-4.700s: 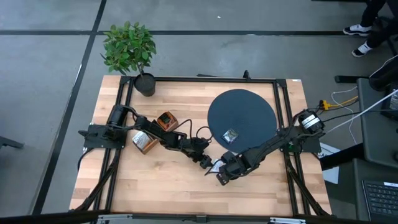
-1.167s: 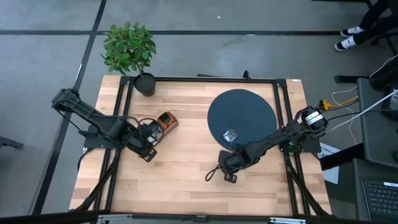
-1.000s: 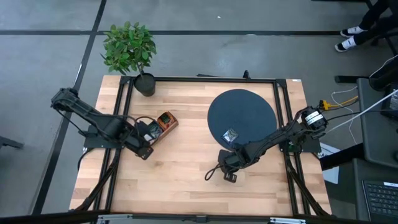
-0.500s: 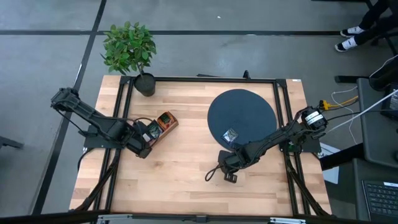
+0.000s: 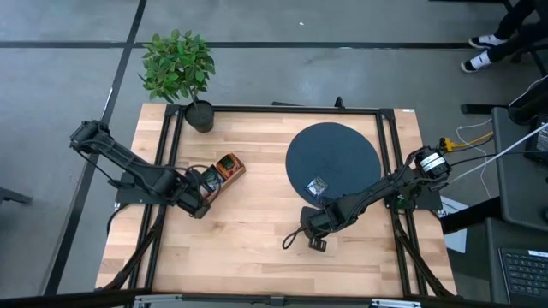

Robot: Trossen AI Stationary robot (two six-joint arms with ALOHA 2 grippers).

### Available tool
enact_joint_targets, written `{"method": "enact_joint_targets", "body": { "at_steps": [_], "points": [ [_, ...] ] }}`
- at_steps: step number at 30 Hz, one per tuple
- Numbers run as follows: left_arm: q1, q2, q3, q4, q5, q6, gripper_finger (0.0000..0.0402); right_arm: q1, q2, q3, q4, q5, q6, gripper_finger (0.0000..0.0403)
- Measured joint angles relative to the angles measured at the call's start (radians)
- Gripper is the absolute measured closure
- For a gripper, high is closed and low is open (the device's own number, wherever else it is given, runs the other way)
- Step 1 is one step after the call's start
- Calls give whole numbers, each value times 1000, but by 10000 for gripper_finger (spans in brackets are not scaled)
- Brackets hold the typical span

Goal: Pick & Place Tea
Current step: Put the white tea bag into the left section of the wooden organizer, then put the black tea bag into the middle section of the wooden organizer

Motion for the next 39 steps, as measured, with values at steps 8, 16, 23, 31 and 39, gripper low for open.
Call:
{"method": "enact_joint_targets", "body": {
  "at_steps": [8, 16, 23, 31, 39],
  "points": [
    [0, 0, -47, 33, 10, 1, 400, 0, 0, 0, 0, 0, 0, 395],
    [0, 0, -47, 39, 29, -12, 375, 0, 0, 0, 6, 0, 4, 394],
    [0, 0, -37, 41, 60, -44, 312, 0, 0, 0, 8, 0, 6, 382],
    [0, 0, 155, 25, -86, -35, 291, -31, -12, 6, 14, 0, 24, 394],
    [1, -1, 324, 165, -353, 85, 294, -174, -96, 8, 6, -5, 75, 393]
  ]
}}
